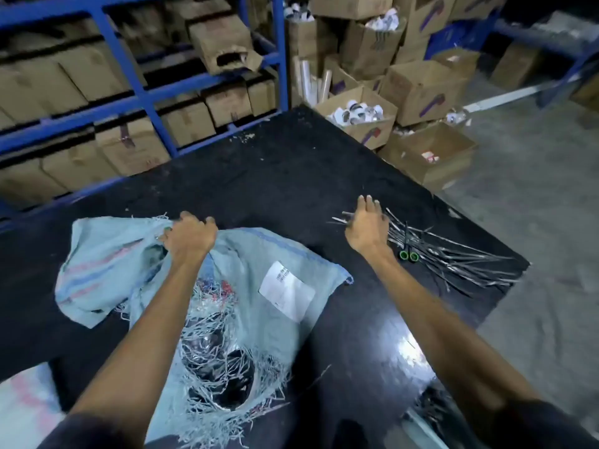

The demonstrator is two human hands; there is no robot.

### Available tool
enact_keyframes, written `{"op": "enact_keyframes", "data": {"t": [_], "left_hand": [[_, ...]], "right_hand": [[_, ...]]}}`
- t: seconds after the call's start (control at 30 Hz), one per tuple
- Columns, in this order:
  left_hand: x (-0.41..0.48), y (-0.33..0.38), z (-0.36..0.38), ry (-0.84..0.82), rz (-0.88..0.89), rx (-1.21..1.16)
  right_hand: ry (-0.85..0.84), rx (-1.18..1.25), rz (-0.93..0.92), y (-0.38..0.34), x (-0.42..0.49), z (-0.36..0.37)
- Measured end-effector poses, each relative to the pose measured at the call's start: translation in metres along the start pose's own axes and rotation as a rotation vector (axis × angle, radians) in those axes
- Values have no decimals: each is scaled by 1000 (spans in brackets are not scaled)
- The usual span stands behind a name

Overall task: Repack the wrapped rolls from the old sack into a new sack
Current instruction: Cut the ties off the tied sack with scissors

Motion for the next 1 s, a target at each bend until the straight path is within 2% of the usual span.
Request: {"op": "enact_keyframes", "data": {"t": [0.13,0.23,0.37,0.53,0.7,0.8,0.87,1.0], "left_hand": [[19,-16,49,-154,-81,63],[32,-24,78,-202,-105,137],[56,-30,108,-218,-166,144],[65,-41,124,-237,-311,41],[72,-60,138,-278,-502,-27],[80,-62,144,-303,-458,10],[90,-61,139,-240,-373,89],[91,-47,133,-199,-333,67]], "right_hand": [[-52,-87,284,87,5,38],[-100,-134,460,143,10,61],[-32,-138,628,203,22,81],[134,-146,670,239,39,80],[148,-80,805,258,37,74],[192,-12,848,257,38,66],[188,4,821,251,40,67],[53,-82,693,252,44,77]]}}
Point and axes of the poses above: each hand's wrist, its own x-axis towards the middle knuckle, its own z-axis out of the palm, y = z × x, the point moved 9 cm from there along x, towards the middle knuckle, and after that the axes turned 13 degrees about x, right-handed, at the moved point
